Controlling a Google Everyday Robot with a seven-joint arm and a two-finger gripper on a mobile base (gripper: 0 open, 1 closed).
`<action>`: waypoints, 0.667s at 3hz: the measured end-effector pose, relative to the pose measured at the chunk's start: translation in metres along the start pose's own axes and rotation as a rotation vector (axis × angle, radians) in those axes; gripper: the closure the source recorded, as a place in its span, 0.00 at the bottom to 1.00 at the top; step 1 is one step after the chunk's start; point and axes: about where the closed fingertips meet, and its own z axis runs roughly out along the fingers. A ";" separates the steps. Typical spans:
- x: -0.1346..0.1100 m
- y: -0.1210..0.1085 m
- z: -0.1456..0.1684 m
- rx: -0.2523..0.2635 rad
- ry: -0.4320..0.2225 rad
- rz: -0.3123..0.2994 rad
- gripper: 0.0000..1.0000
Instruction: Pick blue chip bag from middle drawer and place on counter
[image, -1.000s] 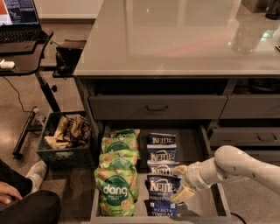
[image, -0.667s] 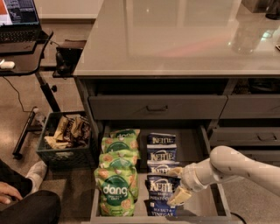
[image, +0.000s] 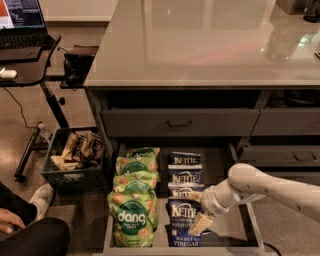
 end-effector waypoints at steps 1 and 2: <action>0.008 -0.003 0.006 -0.030 0.030 0.005 0.30; 0.015 -0.003 0.007 -0.035 0.047 0.029 0.49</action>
Offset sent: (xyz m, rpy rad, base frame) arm 0.0027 -0.0164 -0.0184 -0.0692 0.0678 -0.0147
